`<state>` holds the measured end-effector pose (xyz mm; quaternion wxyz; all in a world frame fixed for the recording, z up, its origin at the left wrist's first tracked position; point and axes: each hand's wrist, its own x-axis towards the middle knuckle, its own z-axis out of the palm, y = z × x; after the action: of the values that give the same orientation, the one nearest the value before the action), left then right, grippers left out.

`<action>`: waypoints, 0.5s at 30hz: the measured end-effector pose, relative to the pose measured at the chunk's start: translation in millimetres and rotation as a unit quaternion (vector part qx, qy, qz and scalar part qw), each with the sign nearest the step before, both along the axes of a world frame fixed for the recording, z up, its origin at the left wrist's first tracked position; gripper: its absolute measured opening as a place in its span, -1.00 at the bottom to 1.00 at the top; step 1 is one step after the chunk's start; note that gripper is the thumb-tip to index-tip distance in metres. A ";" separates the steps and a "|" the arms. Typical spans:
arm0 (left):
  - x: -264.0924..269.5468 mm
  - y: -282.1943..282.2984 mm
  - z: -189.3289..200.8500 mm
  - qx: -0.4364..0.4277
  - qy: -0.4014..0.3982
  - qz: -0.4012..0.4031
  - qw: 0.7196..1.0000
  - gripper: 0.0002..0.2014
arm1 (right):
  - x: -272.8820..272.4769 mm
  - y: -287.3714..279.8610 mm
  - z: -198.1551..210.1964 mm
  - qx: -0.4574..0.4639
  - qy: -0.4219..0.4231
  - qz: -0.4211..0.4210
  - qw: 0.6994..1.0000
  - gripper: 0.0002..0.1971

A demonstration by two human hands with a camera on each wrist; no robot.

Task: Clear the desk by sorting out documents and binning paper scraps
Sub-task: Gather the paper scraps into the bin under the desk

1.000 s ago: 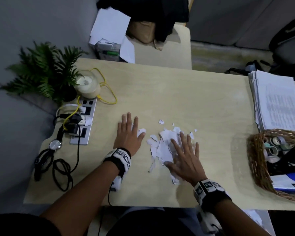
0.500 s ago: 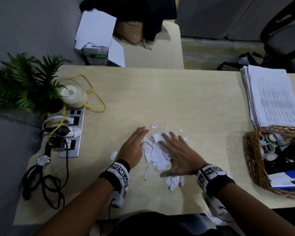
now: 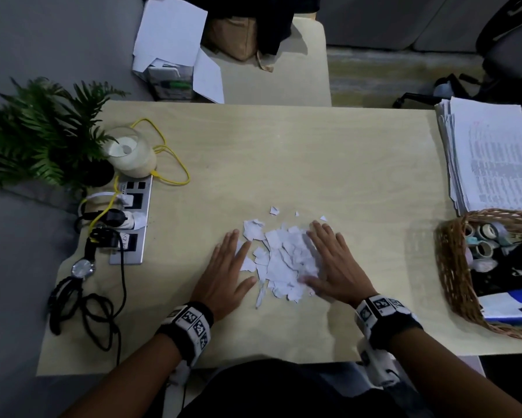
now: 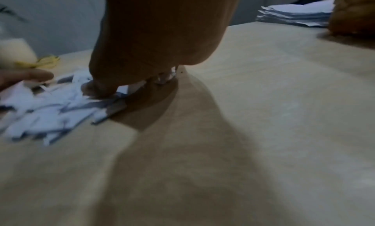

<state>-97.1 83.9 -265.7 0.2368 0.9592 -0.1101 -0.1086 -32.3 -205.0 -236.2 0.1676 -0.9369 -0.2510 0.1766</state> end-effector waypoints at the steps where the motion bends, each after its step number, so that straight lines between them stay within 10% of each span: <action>1: 4.6 -8.6 3.1 -0.031 -0.002 0.004 1.000 -0.28 | 1.9 4.4 1.8 0.019 -0.007 -0.027 0.999 -0.02; 7: 37.1 -35.2 17.9 0.051 -0.020 -0.049 0.997 -0.01 | 1.6 31.8 4.3 -0.053 -0.030 0.084 0.995 0.15; 11: 44.8 -36.5 5.1 0.121 -0.027 -0.146 0.981 0.09 | -9.6 32.2 -11.6 -0.050 -0.079 0.112 0.989 -0.23; 15: 41.2 -41.1 -5.6 0.059 -0.063 -0.142 0.986 -0.26 | -19.9 19.6 -21.5 -0.009 -0.158 0.043 0.986 -0.61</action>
<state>-55.8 42.8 -271.2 0.1547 0.9510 -0.2532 -0.0866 -52.2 -185.4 -257.7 0.1096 -0.9429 -0.3125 0.0356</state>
